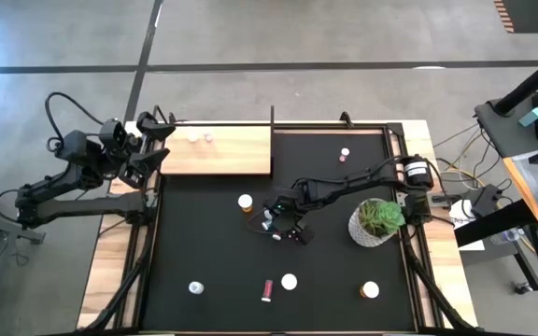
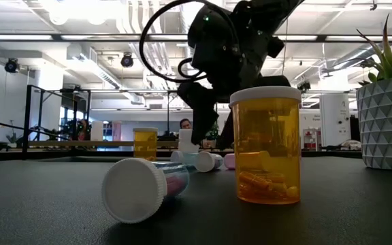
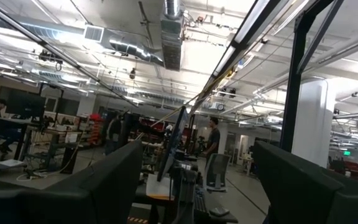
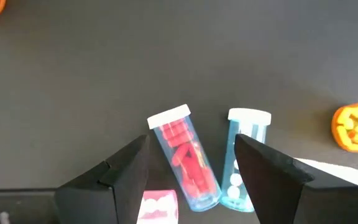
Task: Pick and place medicine bottles onto shelf by color
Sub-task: Put the top left blue pill bottle into the shelf
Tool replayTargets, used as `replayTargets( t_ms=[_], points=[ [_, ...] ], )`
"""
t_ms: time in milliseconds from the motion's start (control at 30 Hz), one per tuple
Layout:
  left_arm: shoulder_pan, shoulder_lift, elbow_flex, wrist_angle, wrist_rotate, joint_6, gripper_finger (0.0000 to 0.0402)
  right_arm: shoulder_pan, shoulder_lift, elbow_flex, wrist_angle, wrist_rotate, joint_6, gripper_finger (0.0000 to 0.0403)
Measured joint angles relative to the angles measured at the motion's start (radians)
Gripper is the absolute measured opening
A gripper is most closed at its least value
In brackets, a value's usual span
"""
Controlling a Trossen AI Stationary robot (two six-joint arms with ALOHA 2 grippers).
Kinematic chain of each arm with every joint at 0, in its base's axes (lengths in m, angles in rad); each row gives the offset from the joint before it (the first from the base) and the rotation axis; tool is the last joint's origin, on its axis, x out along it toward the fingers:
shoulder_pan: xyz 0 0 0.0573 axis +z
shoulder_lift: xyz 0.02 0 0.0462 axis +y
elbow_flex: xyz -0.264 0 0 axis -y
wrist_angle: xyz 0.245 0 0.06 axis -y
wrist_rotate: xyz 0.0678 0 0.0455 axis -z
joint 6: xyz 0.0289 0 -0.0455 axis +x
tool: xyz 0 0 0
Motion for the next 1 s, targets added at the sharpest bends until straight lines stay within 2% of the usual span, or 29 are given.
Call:
replayTargets(
  t_ms=[533,700,1000],
  points=[
    [0.000,0.000,0.000,0.000,0.000,0.000,0.0290,-0.001,0.071,0.004,-0.028,-0.012,-0.004,0.0195],
    [0.000,0.000,0.000,0.000,0.000,-0.046,0.0290,-0.002,0.068,0.004,-0.033,-0.010,0.025,0.0190],
    [0.000,0.004,0.000,0.000,0.000,-0.048,0.0290,-0.003,0.065,0.003,-0.044,-0.010,0.084,0.0135]
  ],
)
